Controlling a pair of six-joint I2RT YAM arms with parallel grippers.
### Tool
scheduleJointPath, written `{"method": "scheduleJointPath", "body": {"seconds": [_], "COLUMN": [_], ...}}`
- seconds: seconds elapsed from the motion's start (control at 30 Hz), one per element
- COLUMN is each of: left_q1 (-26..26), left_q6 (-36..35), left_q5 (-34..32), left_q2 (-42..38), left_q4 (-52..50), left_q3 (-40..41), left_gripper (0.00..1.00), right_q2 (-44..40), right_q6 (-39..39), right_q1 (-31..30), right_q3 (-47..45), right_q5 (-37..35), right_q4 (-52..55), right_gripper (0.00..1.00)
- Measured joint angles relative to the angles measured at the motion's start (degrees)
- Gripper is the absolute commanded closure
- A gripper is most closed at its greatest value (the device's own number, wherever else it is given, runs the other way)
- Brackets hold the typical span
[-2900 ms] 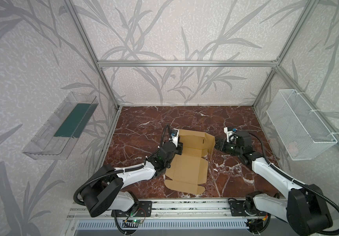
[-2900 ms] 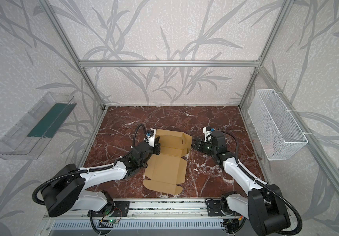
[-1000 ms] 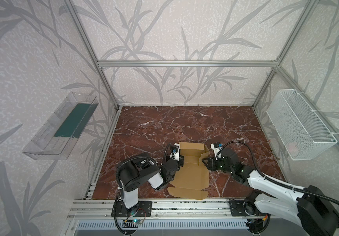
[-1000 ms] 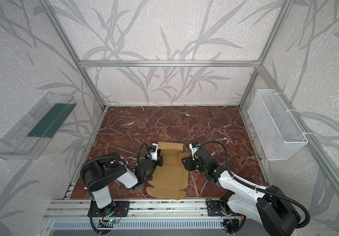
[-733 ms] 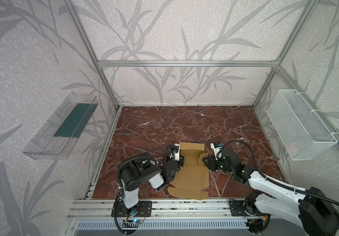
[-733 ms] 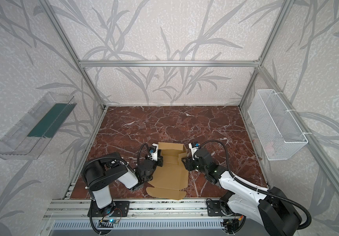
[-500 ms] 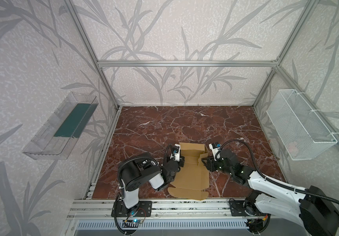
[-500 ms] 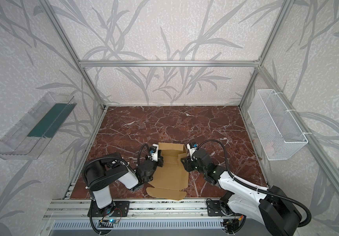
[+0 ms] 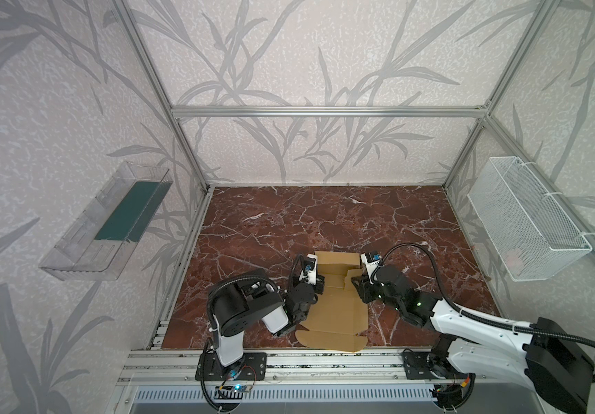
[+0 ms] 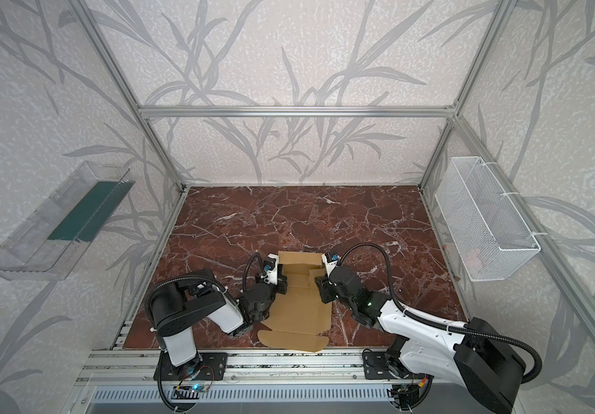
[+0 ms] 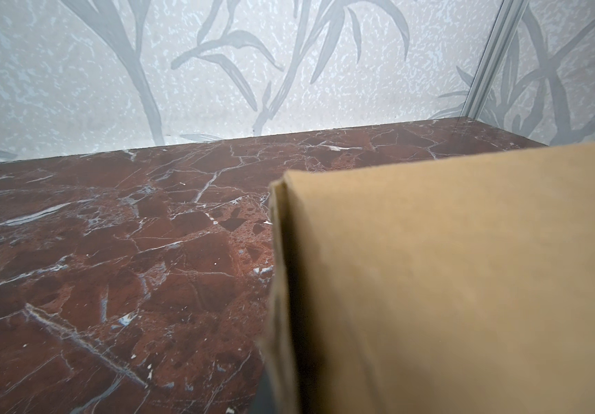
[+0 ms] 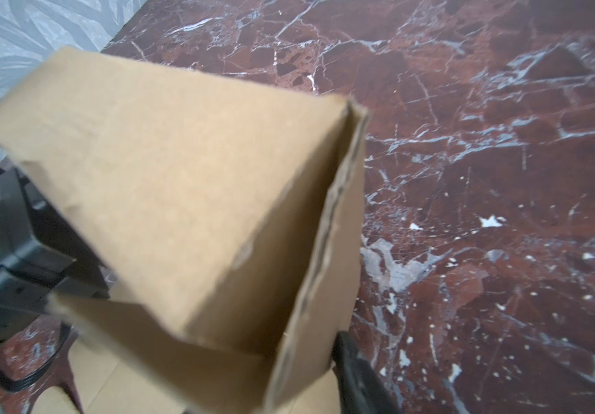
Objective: Assemble paper box
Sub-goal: Fold the bottom flaps of a flat cardboard box at the center of the table.
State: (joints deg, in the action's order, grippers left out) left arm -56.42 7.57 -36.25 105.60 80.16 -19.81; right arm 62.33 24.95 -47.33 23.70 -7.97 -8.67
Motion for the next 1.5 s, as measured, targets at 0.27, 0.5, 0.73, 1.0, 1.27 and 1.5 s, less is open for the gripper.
{"method": "scheduleJointPath", "body": {"seconds": [0.27,0.5,0.73,1.0,1.27,1.5], "left_q1": [-1.1,-1.9,-2.4,-2.9,-3.5,-4.6], "left_q6": [-0.5,-0.5,1.1,4.0,6.0,6.1], "left_q5": [-2.3,-4.1,-5.3,-5.5,-6.5,-8.2], "left_q2": [0.3,0.3,-2.5,-9.0,-10.3,-10.7], "left_q4": [0.1,0.1,-3.5,-12.2,-15.5,-17.4], "left_q3": [-0.1,-0.1,-0.4,-1.7,-1.8,-3.0], "left_gripper": [1.0,1.0,1.0,1.0,1.0,1.0], "right_q2": [0.3,1.1,1.6,2.0,2.4,3.7], "right_q6": [0.2,0.5,0.2,-1.2,-2.5,-0.5], "right_q1": [-0.1,-0.6,-0.8,-0.8,-0.7,-0.7], "right_q3": [0.0,0.0,0.1,0.9,2.0,3.1], "right_q5": [-2.1,-3.0,-3.7,-5.2,-5.8,-8.5], "right_q4": [-0.3,-1.9,-3.7,-6.2,-6.4,-5.2], "right_gripper": [0.66,0.69,0.69,0.69,0.75,0.78]}}
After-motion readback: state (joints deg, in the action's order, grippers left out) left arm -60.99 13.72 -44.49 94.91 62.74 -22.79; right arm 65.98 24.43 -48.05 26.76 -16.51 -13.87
